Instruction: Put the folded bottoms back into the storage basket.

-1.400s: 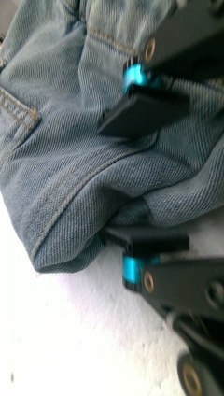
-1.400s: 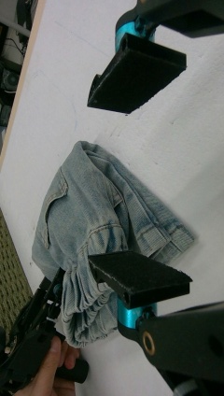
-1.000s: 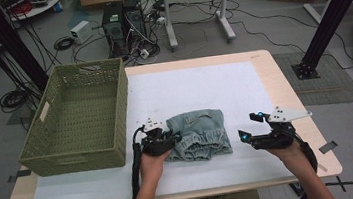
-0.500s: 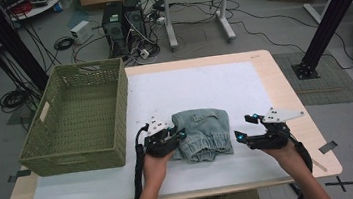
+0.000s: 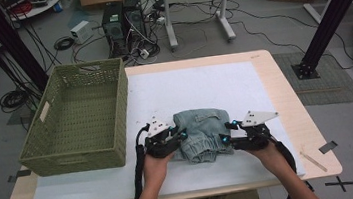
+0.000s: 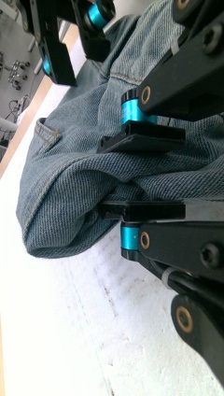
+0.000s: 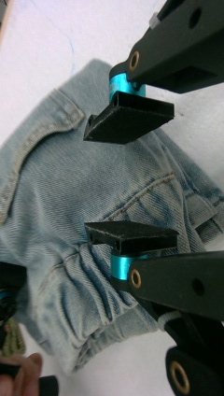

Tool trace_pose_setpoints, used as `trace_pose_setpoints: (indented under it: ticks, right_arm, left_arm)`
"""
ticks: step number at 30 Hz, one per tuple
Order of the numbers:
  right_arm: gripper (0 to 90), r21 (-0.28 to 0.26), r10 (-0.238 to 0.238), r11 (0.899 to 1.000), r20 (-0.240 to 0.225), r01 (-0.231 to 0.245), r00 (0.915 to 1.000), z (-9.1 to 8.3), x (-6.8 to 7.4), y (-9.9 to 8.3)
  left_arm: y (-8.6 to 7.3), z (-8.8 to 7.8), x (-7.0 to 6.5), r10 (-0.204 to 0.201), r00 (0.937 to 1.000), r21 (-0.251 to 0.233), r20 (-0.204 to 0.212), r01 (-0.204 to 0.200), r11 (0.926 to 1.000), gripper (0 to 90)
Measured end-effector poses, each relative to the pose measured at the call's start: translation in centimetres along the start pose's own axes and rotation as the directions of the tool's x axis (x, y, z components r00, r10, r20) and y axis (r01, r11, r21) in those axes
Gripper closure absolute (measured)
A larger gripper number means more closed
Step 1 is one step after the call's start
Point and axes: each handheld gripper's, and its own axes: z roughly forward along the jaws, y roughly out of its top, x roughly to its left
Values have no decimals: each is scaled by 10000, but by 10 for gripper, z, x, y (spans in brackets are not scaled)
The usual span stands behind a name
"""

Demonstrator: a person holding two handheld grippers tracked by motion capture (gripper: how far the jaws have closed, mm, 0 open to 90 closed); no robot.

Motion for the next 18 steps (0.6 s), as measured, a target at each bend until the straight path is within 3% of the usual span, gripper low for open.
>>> trace_pose_setpoints:
  ticks: [7, 12, 14, 17, 18]
  right_arm:
    - [478, 555, -74, 9984, 168, 64, 9998, 7, -1, -6]
    - [478, 663, 35, 9978, 202, -49, 9998, 10, -1, -7]
    - [477, 692, 48, 9976, 263, -66, 9996, 10, -1, -8]
    - [477, 699, 85, 9975, 221, -100, 9997, 11, -1, -8]
    - [477, 687, 105, 9976, 276, -124, 9996, 11, -1, -8]
  left_arm:
    - [-5, 1, 2, -36, 10000, 154, -39, 37, 9999, 669]
    - [-6, -3, 6, -201, 9998, 116, -18, 202, 9997, 606]
    - [-5, -8, 8, -316, 9989, -74, -351, 314, 9995, 488]
    - [-5, -12, 9, -591, 9967, -460, -558, 566, 9973, 440]
    - [-6, -14, 9, -730, 9947, -686, -730, 680, 9953, 354]
